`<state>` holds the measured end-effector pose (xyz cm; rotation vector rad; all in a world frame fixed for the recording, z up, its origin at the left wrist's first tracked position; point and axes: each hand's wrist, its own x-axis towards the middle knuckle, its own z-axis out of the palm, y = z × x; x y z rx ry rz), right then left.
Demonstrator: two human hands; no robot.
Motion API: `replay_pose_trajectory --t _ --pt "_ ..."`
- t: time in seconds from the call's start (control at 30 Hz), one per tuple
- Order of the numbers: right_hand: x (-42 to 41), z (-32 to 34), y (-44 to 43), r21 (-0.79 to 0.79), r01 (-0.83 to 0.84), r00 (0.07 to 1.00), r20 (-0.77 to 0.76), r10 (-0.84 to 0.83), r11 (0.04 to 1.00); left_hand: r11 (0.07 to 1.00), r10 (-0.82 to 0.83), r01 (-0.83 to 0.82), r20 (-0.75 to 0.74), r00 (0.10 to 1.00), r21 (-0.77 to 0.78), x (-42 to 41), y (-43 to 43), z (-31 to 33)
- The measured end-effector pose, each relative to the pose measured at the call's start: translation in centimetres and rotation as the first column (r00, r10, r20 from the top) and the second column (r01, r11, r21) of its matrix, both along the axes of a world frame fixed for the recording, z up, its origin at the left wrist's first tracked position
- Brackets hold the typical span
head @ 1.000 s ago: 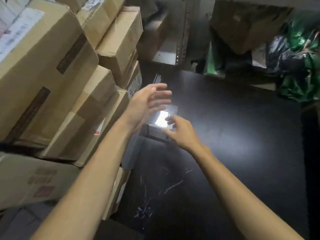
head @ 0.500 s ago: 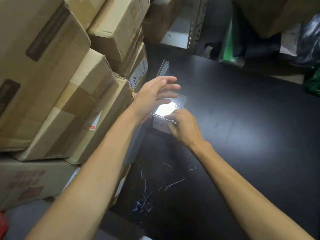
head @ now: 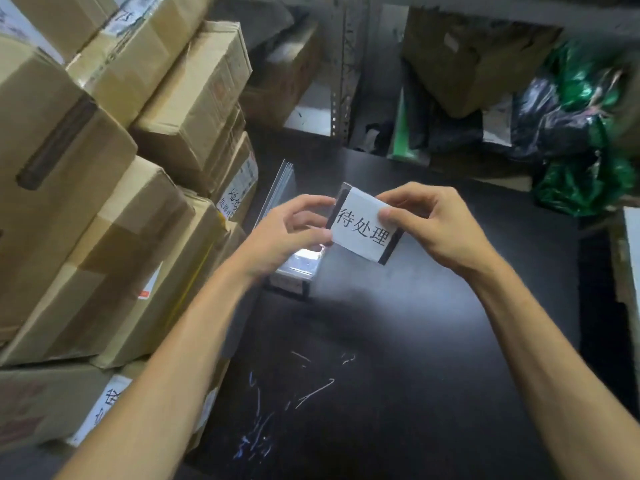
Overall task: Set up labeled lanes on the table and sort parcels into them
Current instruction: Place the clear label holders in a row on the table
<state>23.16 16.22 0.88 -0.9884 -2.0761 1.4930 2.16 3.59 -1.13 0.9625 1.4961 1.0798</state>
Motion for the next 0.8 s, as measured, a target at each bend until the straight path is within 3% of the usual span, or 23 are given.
replay_pose_trajectory --t 0.1,0.2,0.3,0.47,0.8 --pt "1.3 1.0 1.1 0.047 -0.052 0.998 0.04 0.05 0.998 0.998 -0.03 0.025 0.087 0.996 0.057 2.3 2.1 0.5" --pt "2.4 0.5 2.0 0.03 0.01 1.0 0.013 -0.01 1.0 0.994 -0.019 0.005 0.131 0.991 0.108 4.1 4.0 0.1" --pt "3.1 -1.0 3.1 0.065 0.044 0.994 0.097 -0.05 0.997 0.994 0.0 -0.015 0.146 0.989 0.105 4.9 5.7 -0.9" --pt "2.0 -3.4 6.3 0.145 0.017 0.969 0.242 -0.052 0.989 0.999 0.036 -0.038 0.044 0.998 0.037 3.8 8.9 -3.8" --pt "-5.9 -11.9 11.2 0.196 0.018 0.953 0.292 -0.076 0.98 0.965 0.226 -0.245 -0.184 0.957 -0.09 -1.9 13.2 -12.0"
